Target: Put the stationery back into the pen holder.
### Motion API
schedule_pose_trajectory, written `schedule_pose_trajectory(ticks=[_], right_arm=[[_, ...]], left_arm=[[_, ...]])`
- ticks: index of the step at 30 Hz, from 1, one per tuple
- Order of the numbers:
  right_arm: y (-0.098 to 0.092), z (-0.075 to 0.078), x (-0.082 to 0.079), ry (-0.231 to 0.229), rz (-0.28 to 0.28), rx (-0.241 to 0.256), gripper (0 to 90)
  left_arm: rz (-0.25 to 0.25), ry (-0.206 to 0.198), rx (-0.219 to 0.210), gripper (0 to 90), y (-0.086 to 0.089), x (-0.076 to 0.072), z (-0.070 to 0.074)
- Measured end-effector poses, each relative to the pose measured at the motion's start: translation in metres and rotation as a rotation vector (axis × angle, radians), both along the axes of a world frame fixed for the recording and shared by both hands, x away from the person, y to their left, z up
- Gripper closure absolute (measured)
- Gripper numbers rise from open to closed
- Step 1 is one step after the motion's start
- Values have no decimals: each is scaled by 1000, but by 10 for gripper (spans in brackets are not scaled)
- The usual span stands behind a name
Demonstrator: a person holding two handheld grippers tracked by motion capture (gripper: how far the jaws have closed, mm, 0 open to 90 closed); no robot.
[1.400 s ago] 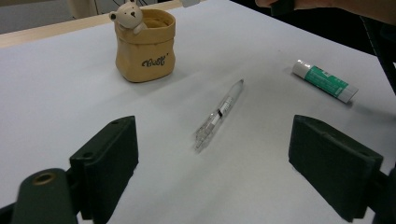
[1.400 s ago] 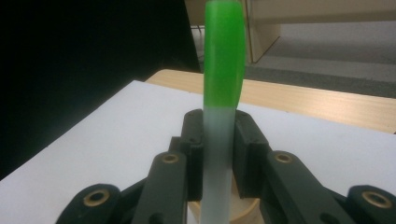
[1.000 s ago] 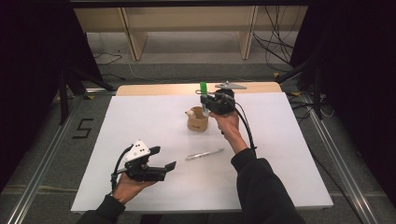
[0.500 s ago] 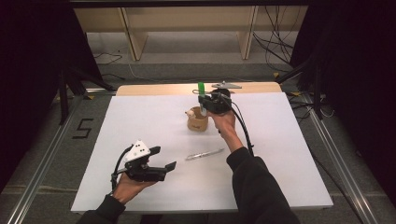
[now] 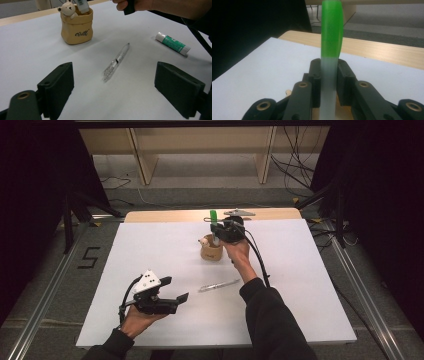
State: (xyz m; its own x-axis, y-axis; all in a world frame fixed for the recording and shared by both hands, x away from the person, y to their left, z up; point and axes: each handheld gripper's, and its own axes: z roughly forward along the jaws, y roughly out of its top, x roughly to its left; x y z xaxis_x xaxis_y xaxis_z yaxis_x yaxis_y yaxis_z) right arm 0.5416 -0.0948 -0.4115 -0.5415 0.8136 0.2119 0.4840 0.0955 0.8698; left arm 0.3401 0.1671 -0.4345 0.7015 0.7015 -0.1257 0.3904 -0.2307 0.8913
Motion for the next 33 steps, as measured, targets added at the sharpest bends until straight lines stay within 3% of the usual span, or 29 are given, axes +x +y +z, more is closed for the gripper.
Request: schedule_pose_trajectory(ticks=[33], right_arm=[[12,-20,3,30,-11,-41,766]], left_arm=[[-4,4,2,153,0,0,0]])
